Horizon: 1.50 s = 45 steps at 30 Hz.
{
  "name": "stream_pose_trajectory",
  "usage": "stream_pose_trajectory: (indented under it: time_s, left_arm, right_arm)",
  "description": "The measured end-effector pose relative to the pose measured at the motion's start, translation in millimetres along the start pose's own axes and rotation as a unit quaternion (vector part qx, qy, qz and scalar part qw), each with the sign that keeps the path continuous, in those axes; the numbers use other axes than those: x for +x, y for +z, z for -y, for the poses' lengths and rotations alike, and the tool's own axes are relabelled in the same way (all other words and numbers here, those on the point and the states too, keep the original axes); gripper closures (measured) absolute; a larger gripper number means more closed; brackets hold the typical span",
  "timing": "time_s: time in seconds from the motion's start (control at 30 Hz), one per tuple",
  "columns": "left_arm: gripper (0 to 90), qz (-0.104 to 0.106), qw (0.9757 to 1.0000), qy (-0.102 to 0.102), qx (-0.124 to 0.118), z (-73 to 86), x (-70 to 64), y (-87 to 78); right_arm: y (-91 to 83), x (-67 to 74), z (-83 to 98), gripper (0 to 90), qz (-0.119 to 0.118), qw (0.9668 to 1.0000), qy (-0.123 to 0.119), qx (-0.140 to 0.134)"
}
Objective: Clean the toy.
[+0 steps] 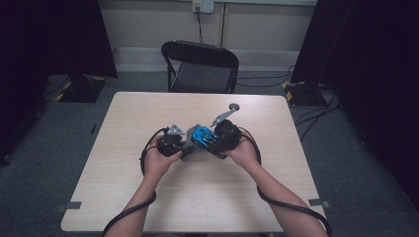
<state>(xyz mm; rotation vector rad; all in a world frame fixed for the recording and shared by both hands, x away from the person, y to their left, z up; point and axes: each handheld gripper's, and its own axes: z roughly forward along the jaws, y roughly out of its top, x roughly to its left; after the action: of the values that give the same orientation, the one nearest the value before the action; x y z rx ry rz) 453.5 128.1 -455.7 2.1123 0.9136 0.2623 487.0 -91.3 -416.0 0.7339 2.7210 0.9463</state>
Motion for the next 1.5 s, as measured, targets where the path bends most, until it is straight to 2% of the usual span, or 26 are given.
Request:
stream_pose_trajectory:
  time_s: [0.53, 0.67, 0.77, 1.07, 1.3, 1.5]
  left_arm:
    - [71.9, 0.02, 0.9998, 0.007, 0.0, -2.8, -15.7, 10.3]
    - [71.9, 0.03, 0.9995, 0.004, -0.006, -2.0, -20.6, 13.0]
    - [71.9, 0.036, 0.9993, 0.011, -0.003, -1.8, -26.4, 16.4]
    - [71.9, 0.054, 0.9985, 0.007, -0.01, 1.7, -38.7, 23.8]
    - [71.8, 0.064, 0.9978, 0.017, -0.006, -0.1, -48.3, 29.7]
    - [71.8, 0.074, 0.9967, 0.035, 0.002, -1.7, -60.1, 36.4]
  right_arm:
    - [3.6, -1.9, -1.2, 28.6, 0.002, 0.9999, 0.01, -0.006]
    - [4.7, -2.5, -3.1, 28.7, 0.003, 0.9999, 0.014, -0.008]
    - [5.6, -2.0, -4.5, 28.6, 0.003, 0.9999, 0.014, -0.006]
    - [7.6, -2.7, -5.3, 28.6, 0.004, 0.9998, 0.016, -0.006]
    - [8.0, -7.4, -4.7, 28.6, 0.007, 0.9997, 0.024, -0.007]
    - [7.9, -9.3, -5.2, 28.6, 0.01, 0.9996, 0.027, -0.004]
